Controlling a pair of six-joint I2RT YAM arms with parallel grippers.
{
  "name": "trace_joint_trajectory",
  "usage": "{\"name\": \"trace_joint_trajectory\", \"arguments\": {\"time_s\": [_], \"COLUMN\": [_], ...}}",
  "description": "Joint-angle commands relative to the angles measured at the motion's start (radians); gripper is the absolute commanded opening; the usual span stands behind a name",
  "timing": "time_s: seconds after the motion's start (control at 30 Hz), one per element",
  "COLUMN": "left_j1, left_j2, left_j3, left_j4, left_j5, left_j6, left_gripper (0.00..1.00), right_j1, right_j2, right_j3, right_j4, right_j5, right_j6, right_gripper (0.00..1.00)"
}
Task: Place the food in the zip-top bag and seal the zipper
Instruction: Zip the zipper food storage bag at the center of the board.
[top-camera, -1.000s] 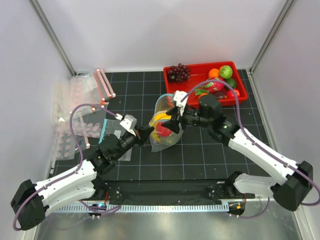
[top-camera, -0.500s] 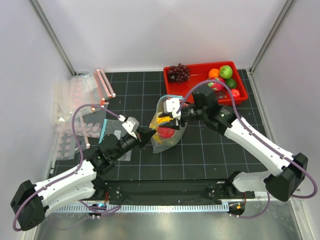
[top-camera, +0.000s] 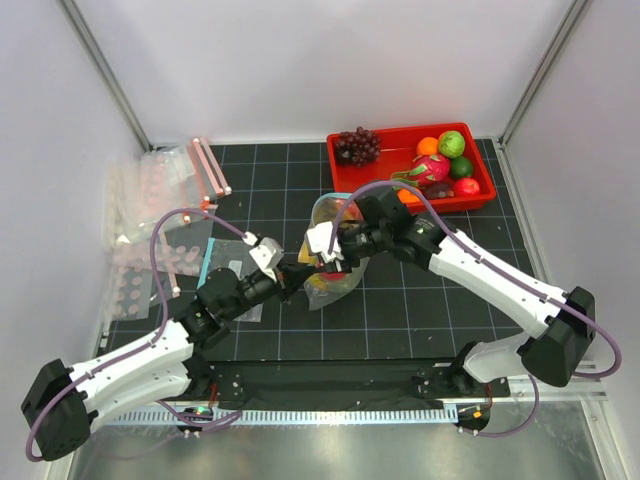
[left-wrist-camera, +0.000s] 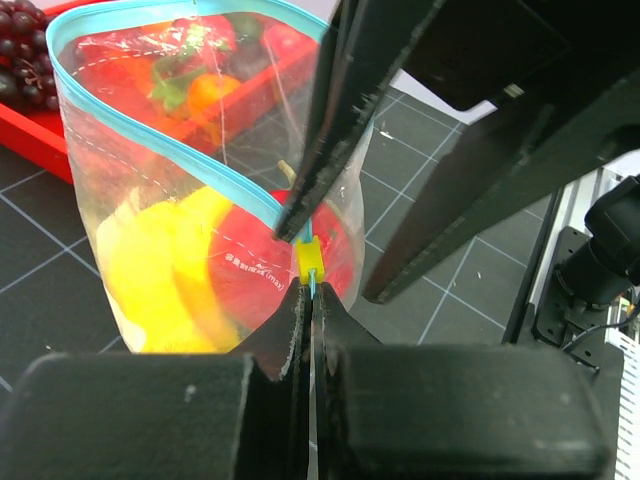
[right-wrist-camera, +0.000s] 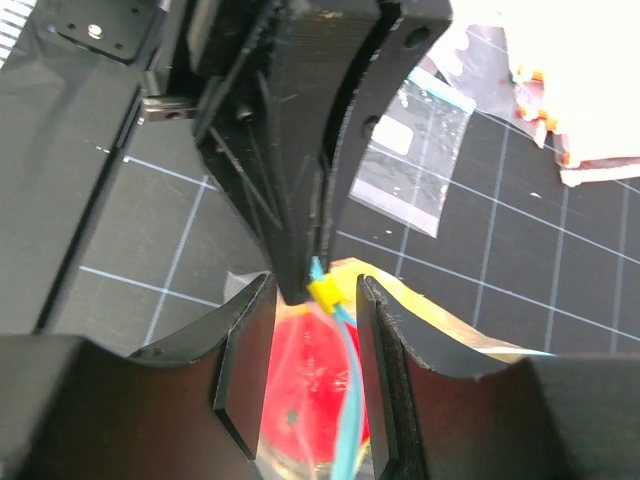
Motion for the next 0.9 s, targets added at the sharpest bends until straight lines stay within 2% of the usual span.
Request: {"name": "trace_joint_trajectory", "arguments": {"time_s": [0.0, 0.37, 0.4, 0.43, 0.53, 0.63, 0.87], "left_j1": [0.003, 0.003, 0.003, 0.003, 0.003, 0.003, 0.003], "left_j2": [-0.005, -0.019, -0.025, -0.028, -0.037, -0.053, -0.126], "left_j3": [0.036, 0.038, 0.036, 0.035, 0.033, 0.029, 0.006], "left_j4": [0.010, -0.006, -0.006, -0.007, -0.013, -0.018, -0.029], "left_j5": [0.032, 0.055, 0.052, 0.050, 0.041, 0.030, -0.051], "left_j6": [0.020, 0.031, 0.031, 0.033, 0.033, 0.034, 0.025], "left_gripper": [0.00, 0.00, 0.01, 0.01, 0.01, 0.00, 0.00], "right_j1": [0.009, 0.011, 0.011, 0.011, 0.013, 0.013, 0.011], "right_j2": [0.005, 0.028, 0.032, 0.034, 0.034, 0.031, 0.009], "right_j3": [0.059, 0.059, 0.062, 0.068, 0.071, 0.069, 0.059], "right_j4": [-0.005, -0.028, -0.041, -0.048, -0.056, -0.059, -0.033], "right_j5": [0.039, 0.065, 0.064, 0.057, 0.067, 0.077, 0.096], "right_j6": [-0.041, -0.080, -0.082, -0.085, -0.082, -0.082, -0.058], "right_gripper": [0.45, 0.44, 0.42, 0.35, 0.23, 0.06, 0.01]}}
